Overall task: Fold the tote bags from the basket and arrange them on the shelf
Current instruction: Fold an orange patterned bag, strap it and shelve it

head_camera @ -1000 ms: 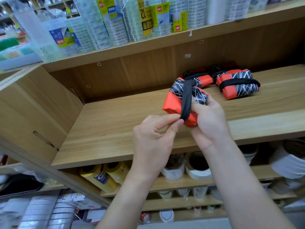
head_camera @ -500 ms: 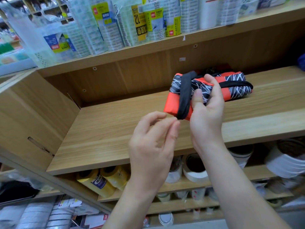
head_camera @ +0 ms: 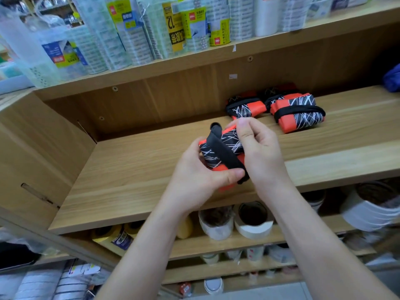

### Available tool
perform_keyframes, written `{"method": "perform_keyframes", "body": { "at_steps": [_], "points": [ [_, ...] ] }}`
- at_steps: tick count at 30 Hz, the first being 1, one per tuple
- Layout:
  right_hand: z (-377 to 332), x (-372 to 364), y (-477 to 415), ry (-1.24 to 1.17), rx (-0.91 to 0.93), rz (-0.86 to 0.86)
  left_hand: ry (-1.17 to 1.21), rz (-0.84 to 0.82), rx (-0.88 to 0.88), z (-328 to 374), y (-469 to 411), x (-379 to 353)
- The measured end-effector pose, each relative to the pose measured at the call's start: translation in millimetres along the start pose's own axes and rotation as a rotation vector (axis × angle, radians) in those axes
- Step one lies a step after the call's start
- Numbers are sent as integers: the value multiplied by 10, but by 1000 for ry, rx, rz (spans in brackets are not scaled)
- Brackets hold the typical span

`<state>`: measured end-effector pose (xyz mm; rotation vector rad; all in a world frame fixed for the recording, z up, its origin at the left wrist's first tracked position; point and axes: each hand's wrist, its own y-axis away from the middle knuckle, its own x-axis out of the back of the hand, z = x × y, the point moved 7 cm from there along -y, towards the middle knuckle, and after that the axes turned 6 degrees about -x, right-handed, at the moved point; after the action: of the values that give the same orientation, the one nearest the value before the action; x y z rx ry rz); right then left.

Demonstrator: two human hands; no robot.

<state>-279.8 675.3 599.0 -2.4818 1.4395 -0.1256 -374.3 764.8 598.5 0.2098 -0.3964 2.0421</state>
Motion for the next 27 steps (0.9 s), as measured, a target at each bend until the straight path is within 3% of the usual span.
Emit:
{"method": "perform_keyframes", "body": {
  "at_steps": [3,6,10,15,17,19,22,27],
  "points": [
    [-55,16,-26,152,131,-60,97,-89,-19,37,-36,46],
    [-62,16,-21,226,142,-191,74,-194,-15,70,-71,101],
    [-86,11,-26,432,226,-227,89,-294,-23,50,-151,3],
    [-8,121,-127,502,113,-220,35,-65,-106,-23,-273,11],
    [34,207,-177,579,69,-203,121,106,-76,-108,-328,61],
    [75,333,-223,547,44,-151,214,173,-27,-197,-374,41],
    [142,495,-264,455,11,-105,145,28,73,-287,-428,-107],
    [334,555,-327,337,-165,-301,112,-106,145,-280,-523,-193]
  ]
}}
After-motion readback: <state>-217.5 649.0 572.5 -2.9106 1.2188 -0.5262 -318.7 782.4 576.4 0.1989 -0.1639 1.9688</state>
